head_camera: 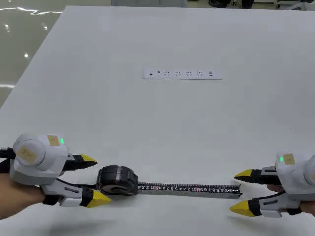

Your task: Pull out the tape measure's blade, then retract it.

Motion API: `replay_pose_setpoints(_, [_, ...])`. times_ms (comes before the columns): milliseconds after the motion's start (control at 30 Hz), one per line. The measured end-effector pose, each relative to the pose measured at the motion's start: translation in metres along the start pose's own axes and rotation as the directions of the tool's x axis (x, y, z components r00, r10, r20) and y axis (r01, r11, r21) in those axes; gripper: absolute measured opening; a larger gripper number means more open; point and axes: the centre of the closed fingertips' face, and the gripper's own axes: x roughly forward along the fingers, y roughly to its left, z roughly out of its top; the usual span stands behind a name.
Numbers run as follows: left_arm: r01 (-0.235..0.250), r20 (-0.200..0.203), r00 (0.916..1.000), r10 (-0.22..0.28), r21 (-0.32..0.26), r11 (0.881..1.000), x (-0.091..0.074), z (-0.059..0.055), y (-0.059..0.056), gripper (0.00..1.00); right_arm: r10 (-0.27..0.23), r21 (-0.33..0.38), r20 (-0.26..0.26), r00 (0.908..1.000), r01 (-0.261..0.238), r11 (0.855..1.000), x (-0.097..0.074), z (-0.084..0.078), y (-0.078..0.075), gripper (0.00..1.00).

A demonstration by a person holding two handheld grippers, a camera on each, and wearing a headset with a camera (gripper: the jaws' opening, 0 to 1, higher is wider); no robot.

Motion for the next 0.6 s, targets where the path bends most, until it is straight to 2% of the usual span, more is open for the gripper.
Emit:
replay_pose_setpoints(200, [-0.030,0.020,0.9993,0.031,-0.047,0.998,-0.005,0.001,0.003,0.68,-0.027,0.025,0.012,0.9996,0.026,0.999,-0.004,0.004,0.004,0.58])
replay_pose_setpoints(233, [-0.037,0.035,0.9986,0.039,-0.059,0.998,-0.007,0.003,0.002,0.69,-0.033,0.025,0.016,0.9993,0.032,0.999,-0.006,0.006,0.005,0.58])
replay_pose_setpoints(367, [-0.048,0.035,0.9981,0.051,-0.071,0.996,-0.011,0.002,0.001,0.72,-0.055,0.045,0.032,0.9980,0.054,0.998,-0.010,0.011,0.006,0.62])
replay_pose_setpoints(600, [-0.080,0.063,0.9941,0.088,-0.123,0.989,-0.021,0.004,0.001,0.78,-0.072,0.056,0.035,0.9967,0.070,0.996,-0.013,0.013,0.010,0.68])
